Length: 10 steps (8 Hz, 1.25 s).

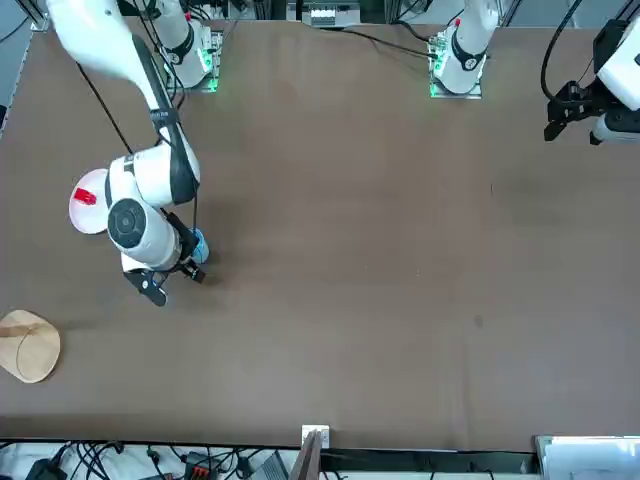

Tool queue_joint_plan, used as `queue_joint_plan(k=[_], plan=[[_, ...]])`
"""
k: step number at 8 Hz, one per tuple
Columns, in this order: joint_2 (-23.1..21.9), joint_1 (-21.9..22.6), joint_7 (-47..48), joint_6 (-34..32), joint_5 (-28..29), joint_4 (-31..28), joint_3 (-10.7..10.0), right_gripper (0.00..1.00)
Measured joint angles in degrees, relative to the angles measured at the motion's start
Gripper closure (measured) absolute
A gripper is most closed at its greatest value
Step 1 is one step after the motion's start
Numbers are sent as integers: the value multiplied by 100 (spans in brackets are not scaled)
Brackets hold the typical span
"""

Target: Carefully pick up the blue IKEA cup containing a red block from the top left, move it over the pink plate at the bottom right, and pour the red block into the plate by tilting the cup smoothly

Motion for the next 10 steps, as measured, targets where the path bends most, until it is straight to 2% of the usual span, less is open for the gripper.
queue_joint_plan(k=[3, 5, 8, 10], plan=[[-167, -28, -943, -476, -26, 388, -27, 9], [-173, -153, -1671, -559, -29, 586, -66, 9], [-172, -520, -2720, -622, -34, 699, -95, 8], [-216, -926, -3247, -1043, -32, 1012, -104, 0]])
